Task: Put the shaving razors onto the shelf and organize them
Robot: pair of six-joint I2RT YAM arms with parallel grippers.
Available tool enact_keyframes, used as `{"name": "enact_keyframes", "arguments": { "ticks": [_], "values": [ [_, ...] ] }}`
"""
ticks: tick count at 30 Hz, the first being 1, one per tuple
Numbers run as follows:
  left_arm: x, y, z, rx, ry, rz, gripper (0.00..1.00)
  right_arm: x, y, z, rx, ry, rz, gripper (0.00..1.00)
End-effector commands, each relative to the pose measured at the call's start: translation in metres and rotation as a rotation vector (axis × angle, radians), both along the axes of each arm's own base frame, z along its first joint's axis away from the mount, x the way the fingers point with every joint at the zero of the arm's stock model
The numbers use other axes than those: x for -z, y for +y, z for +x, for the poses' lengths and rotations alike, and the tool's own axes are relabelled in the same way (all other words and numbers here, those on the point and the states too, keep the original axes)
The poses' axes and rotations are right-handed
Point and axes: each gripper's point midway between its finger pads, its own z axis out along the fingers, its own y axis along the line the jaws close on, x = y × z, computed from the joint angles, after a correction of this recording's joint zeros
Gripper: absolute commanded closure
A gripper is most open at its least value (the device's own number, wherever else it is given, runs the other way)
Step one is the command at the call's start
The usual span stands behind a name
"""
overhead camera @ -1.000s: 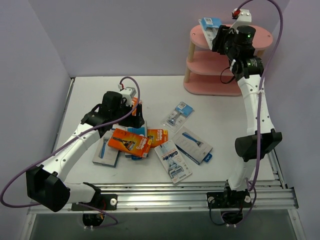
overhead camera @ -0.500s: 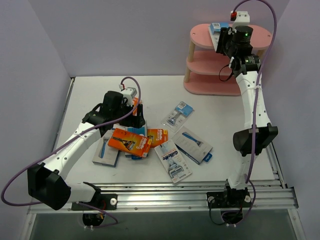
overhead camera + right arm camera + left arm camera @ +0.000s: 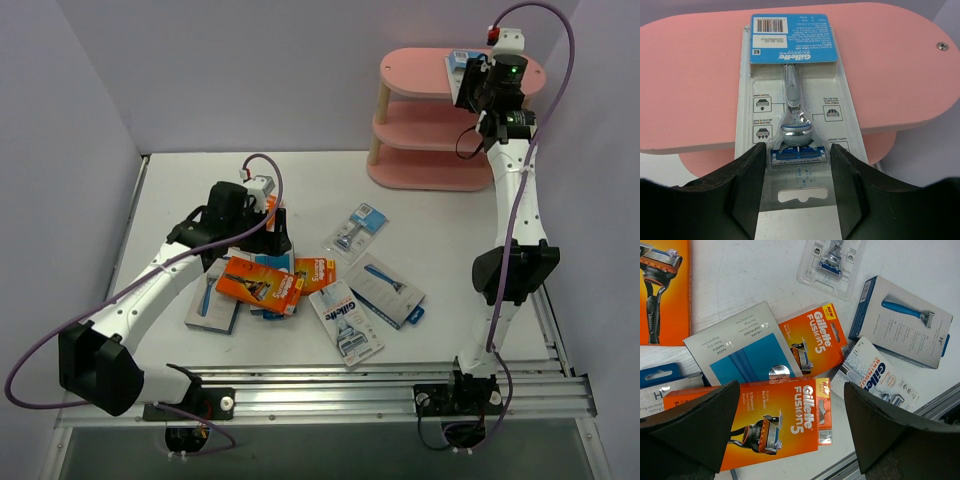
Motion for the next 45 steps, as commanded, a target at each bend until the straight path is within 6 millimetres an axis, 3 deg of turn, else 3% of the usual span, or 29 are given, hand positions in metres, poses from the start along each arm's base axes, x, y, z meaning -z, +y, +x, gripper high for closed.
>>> {"name": "enact_keyframes", "arguments": {
  "ticks": [1, 14, 27, 45],
  "values": [
    [-0.016, -0.006, 0.010, 0.007, -0.043, -0.041, 0.06, -0.034, -0.011, 0.005, 0.007, -0.112, 0.009, 1.00],
    [-0.011, -0.005, 0.015, 0.003, -0.017, -0.051, 0.06, -0.026, -0.037, 0.018, 0.034, -0.124, 0.078, 0.95],
    [-0.011, -0.003, 0.017, 0.000, -0.012, -0.067, 0.06, -0.026, -0.069, 0.018, 0.074, -0.143, 0.112, 0.91],
    [-0.011, -0.003, 0.020, 0.003, 0.001, -0.091, 0.06, -0.029, -0.093, 0.022, 0.092, -0.172, 0.134, 0.84]
  ]
}}
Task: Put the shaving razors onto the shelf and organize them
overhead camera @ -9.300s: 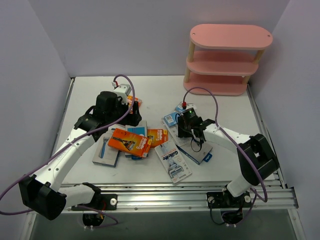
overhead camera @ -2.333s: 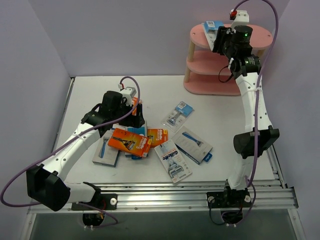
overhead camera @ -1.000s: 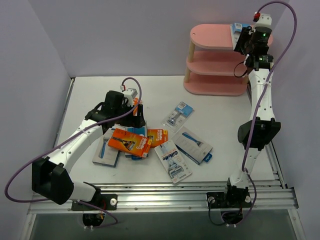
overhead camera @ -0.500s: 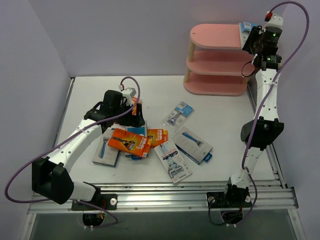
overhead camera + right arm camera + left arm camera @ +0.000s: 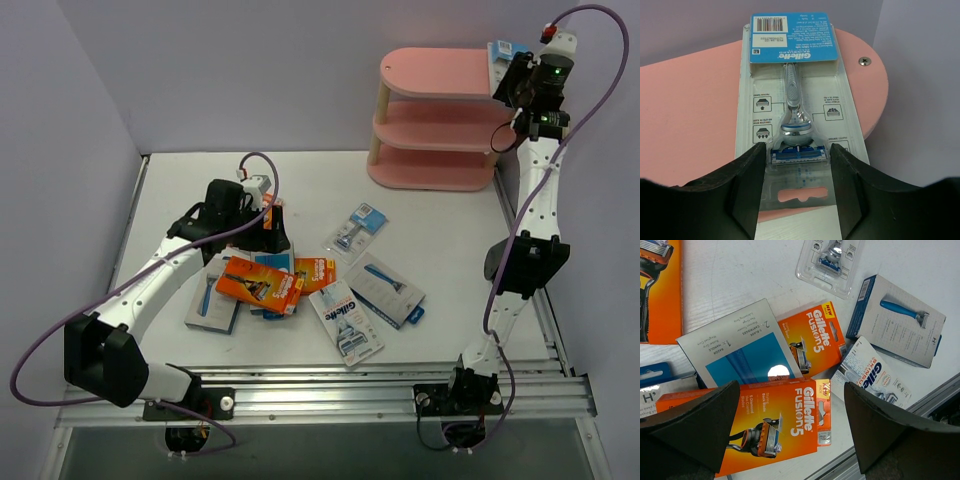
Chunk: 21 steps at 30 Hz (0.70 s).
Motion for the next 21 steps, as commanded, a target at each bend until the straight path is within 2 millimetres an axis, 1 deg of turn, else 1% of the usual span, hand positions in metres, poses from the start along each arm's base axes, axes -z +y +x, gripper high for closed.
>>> {"name": "enact_keyframes", "arguments": {
  "ticks": [1, 6, 7, 10, 11, 13, 21],
  "values": [
    [-0.022, -0.005, 0.014, 0.002, -0.059, -0.049, 0.06, -0.024, -0.002, 0.004, -0.005, -0.080, 0.002, 0.83],
    [-0.021, -0.005, 0.015, 0.003, -0.051, -0.061, 0.06, -0.027, -0.008, 0.004, 0.006, -0.094, 0.008, 0.74],
    [-0.021, -0.005, 0.016, 0.002, -0.051, -0.062, 0.06, -0.027, -0.009, 0.004, 0.009, -0.097, 0.012, 0.68],
    [-0.019, -0.005, 0.016, 0.002, -0.047, -0.060, 0.06, -0.027, -0.012, 0.005, 0.013, -0.101, 0.017, 0.57],
    [-0.018, -0.004, 0.016, 0.000, -0.044, -0.058, 0.06, -0.029, -0.013, 0.005, 0.015, -0.107, 0.020, 0.51],
    [-0.019, -0.004, 0.016, 0.001, -0.044, -0.059, 0.06, -0.032, -0.014, 0.004, 0.018, -0.113, 0.021, 0.47],
    [-0.018, -0.005, 0.015, 0.006, -0.043, -0.059, 0.06, -0.042, -0.026, -0.005, 0.037, -0.137, 0.042, 0.41]
  ]
}}
